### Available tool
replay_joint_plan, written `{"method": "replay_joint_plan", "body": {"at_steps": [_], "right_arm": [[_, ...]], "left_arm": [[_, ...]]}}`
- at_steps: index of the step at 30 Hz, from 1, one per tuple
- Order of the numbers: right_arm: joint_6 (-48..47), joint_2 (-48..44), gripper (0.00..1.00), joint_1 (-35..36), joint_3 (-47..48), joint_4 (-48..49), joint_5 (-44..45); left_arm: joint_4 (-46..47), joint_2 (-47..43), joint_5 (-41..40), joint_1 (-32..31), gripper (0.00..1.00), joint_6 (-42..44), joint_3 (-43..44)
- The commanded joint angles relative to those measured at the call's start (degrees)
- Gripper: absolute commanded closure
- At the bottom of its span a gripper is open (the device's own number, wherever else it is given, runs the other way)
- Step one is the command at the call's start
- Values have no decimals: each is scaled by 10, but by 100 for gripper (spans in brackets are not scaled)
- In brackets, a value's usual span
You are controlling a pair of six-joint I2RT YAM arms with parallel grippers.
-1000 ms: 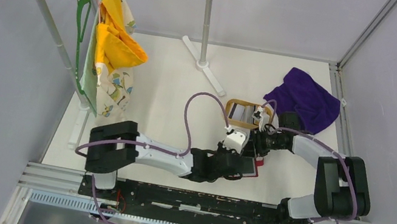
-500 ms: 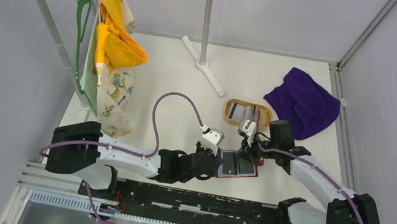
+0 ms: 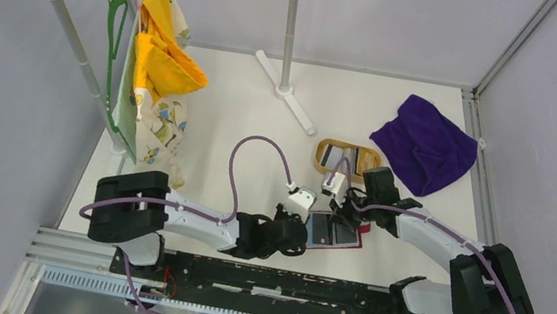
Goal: Put the credit cards into the card holder
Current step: Insert the credit card into the card holder.
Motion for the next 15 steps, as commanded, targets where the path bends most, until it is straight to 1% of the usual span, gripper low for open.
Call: {"method": "replay_joint_plan", "body": {"at_steps": [1, 6, 12, 15], "right_arm": [[-8, 16, 98, 12, 13, -6, 34], [-1, 31, 98, 19, 16, -9, 17], [12, 43, 96, 21, 34, -23, -52], [4, 34, 95, 20, 55, -42, -59]], "left_arm": [[26, 13, 5, 7, 70, -12, 20], [35, 17, 22, 12, 70, -14, 20], [55, -1, 43, 16, 67, -19, 4], [79, -19, 65, 24, 65, -26, -12]]}}
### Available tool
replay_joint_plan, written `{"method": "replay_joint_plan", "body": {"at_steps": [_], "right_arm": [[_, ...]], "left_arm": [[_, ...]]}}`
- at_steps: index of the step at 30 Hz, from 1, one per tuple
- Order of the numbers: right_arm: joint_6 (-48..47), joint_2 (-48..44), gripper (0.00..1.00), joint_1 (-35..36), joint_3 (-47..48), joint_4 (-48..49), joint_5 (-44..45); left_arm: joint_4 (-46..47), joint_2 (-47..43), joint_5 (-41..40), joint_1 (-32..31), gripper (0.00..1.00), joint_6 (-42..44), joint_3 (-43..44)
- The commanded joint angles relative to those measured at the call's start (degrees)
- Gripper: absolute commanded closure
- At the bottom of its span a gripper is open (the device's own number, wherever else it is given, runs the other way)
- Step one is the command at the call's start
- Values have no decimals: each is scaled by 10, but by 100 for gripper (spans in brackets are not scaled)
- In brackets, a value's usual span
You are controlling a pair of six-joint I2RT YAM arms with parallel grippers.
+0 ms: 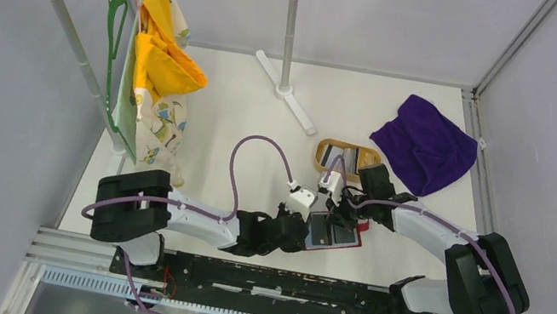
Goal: Put the credit cards into the card holder
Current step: Insert the credit card into the card holder.
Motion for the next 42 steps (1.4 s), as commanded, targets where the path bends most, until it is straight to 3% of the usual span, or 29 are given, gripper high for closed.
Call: {"method": "replay_joint_plan", "body": {"at_steps": [1, 7, 11, 16, 22, 28, 36, 42], "right_arm": [[-9, -11, 95, 3, 42, -41, -22], [-57, -50, 92, 0, 56, -77, 3], [-47, -32, 93, 5, 52, -76, 35], [-48, -4, 97, 27, 62, -90, 85], [-56, 31, 98, 42, 67, -104, 109], [-57, 63, 98, 51, 85, -129, 82], [-63, 56, 97, 47, 92, -139, 60], [-61, 42, 96, 31, 95, -144, 26]], "left_arm": [[65, -40, 32, 14, 65, -30, -19], [172, -68, 129, 62, 65, -67, -83], [223, -61, 175, 89, 73, -96, -110], [215, -39, 177, 95, 83, -105, -104], [186, -22, 169, 96, 84, -100, -86], [193, -10, 182, 97, 81, -100, -82], [201, -22, 195, 106, 68, -108, -88], [280, -13, 257, 141, 61, -153, -122]]}}
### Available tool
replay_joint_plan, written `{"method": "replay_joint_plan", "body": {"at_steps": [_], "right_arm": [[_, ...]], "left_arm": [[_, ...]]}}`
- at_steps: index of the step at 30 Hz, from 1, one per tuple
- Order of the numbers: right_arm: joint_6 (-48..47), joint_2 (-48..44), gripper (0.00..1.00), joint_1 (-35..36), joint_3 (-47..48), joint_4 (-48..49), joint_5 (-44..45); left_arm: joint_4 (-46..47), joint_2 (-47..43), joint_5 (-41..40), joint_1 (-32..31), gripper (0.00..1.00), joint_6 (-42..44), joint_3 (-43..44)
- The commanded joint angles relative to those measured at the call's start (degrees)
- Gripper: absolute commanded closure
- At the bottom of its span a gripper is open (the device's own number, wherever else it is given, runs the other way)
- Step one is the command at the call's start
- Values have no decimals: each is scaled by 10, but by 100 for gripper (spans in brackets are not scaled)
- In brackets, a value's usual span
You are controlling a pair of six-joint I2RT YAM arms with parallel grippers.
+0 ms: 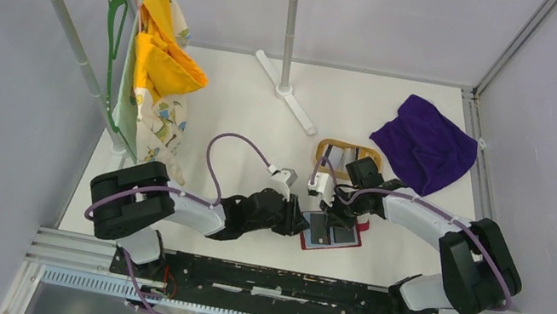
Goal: Put the credit cards into the card holder
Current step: Insert the credit card into the card holder.
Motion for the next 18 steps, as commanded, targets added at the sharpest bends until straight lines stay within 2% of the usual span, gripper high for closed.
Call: {"method": "replay_joint_plan", "body": {"at_steps": [1, 11, 18], "right_arm": [[-5, -8, 95, -10, 13, -17, -27], [5, -8, 91, -14, 13, -13, -31], [15, 2, 91, -16, 10, -5, 2]], "left_arm": [[95, 1, 49, 23, 61, -54, -20], [114, 17, 55, 24, 65, -76, -12], [102, 38, 53, 24, 65, -82, -2]]}}
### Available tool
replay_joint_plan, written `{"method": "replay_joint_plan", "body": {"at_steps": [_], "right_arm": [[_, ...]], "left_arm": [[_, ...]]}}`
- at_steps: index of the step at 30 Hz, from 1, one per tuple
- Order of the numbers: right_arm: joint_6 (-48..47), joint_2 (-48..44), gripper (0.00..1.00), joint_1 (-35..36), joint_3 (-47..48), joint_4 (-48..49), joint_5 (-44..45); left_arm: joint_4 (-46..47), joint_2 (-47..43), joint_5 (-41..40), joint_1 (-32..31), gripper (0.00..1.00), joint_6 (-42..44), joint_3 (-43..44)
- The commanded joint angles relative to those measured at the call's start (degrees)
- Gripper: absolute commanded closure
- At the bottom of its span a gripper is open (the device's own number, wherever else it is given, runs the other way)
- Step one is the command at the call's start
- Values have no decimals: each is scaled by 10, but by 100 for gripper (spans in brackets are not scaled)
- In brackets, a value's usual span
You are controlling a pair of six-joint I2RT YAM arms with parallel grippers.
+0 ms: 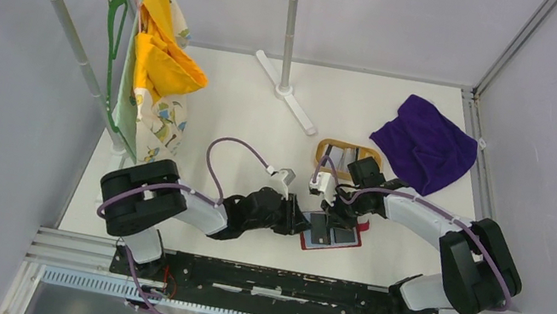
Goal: Put the credit cards into the card holder
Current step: Insert the credit card into the card holder.
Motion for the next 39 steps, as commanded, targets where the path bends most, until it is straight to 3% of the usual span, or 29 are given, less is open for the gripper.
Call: {"method": "replay_joint_plan", "body": {"at_steps": [1, 21, 39], "right_arm": [[9, 4, 92, -3, 10, 6, 24], [9, 22, 93, -4, 9, 0, 33], [8, 20, 93, -5, 11, -3, 28]], "left_arm": [[14, 2, -2, 0, 65, -22, 16], [50, -8, 9, -1, 63, -20, 6], [65, 42, 34, 0, 62, -24, 31]]}}
